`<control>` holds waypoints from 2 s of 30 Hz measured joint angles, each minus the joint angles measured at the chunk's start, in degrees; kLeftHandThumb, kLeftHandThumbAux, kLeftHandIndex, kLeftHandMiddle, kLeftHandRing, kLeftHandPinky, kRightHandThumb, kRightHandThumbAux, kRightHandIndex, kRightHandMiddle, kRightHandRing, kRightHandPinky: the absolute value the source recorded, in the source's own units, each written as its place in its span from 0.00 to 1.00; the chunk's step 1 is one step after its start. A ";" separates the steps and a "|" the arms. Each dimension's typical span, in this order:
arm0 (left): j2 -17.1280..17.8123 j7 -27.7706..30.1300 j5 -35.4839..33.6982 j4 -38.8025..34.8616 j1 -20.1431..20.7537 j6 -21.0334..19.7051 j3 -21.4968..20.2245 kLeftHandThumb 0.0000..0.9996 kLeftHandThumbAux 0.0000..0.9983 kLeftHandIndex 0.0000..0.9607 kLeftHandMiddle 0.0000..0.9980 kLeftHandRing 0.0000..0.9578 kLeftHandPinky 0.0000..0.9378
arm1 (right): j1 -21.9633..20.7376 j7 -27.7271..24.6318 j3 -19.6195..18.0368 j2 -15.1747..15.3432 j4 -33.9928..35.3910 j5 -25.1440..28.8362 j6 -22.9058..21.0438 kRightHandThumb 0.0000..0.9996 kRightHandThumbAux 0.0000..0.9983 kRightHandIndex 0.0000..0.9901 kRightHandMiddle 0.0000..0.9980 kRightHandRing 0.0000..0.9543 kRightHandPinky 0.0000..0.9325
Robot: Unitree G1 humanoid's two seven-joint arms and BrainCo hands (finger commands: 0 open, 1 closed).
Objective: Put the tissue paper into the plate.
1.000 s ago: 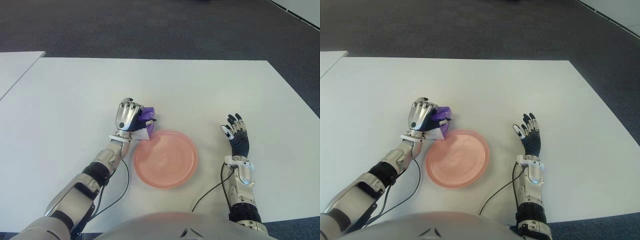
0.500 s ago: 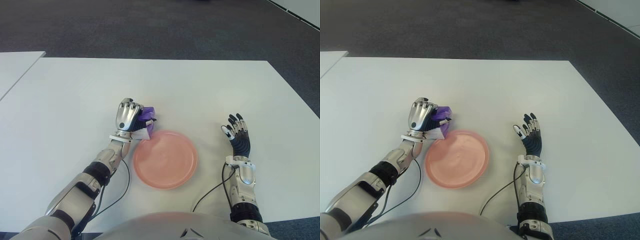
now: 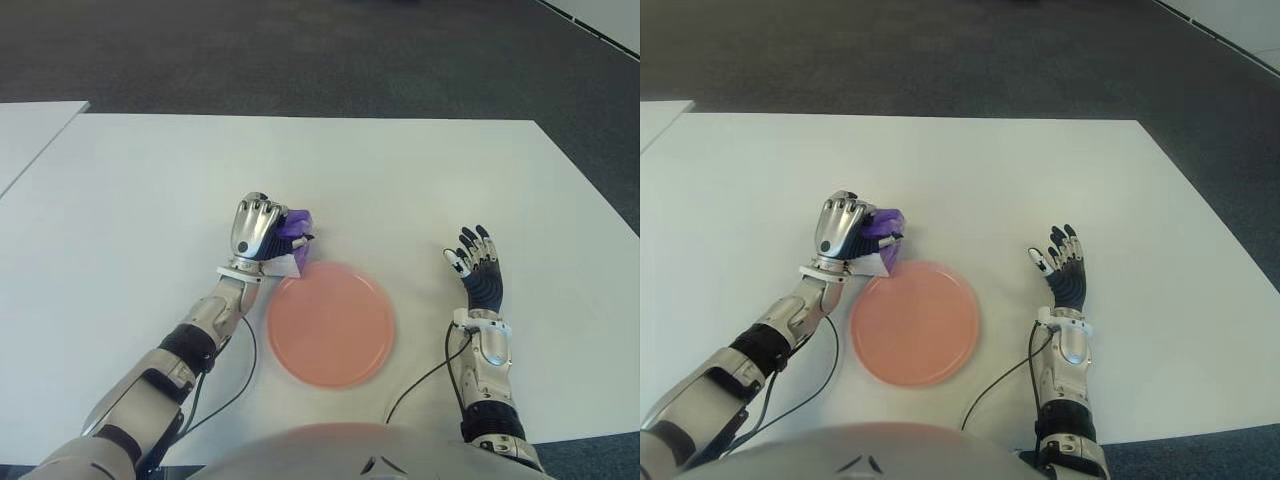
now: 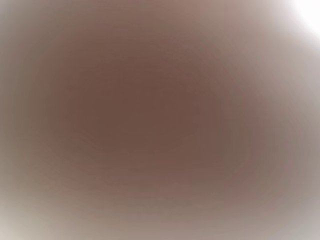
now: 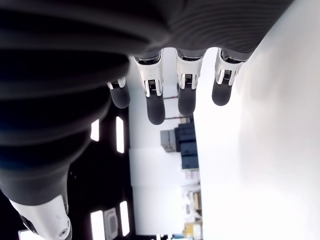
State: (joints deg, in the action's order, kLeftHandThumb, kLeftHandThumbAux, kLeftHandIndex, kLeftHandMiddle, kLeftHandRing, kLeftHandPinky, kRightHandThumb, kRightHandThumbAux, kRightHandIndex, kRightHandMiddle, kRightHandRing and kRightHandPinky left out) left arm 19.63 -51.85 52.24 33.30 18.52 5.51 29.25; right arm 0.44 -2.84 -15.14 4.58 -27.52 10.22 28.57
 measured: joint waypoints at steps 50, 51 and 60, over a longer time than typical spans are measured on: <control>3.36 24.33 -1.92 -31.08 -5.10 -3.34 -10.28 0.81 0.69 0.89 0.90 0.94 0.96 | -5.68 6.98 -1.11 0.85 -6.34 -0.62 -1.00 0.18 0.82 0.08 0.19 0.13 0.05; 3.36 24.62 -1.57 -31.34 -5.10 -3.39 -10.33 0.80 0.69 0.89 0.90 0.94 0.96 | -5.68 6.97 -1.11 0.85 -6.33 -0.60 -1.00 0.19 0.83 0.08 0.19 0.14 0.05; 3.31 27.24 -0.44 -33.74 -5.59 -4.20 -10.43 0.80 0.70 0.90 0.90 0.94 0.96 | -5.49 6.47 -0.87 0.80 -6.00 -0.79 -1.01 0.18 0.82 0.07 0.17 0.12 0.05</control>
State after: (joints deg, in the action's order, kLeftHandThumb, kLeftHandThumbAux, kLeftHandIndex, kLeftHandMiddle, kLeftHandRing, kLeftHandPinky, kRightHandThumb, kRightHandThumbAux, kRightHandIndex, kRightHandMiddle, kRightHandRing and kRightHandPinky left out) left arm 22.94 -24.61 51.80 -0.44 12.93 1.31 18.82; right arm -5.05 3.63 -16.01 5.38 -33.52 9.43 27.56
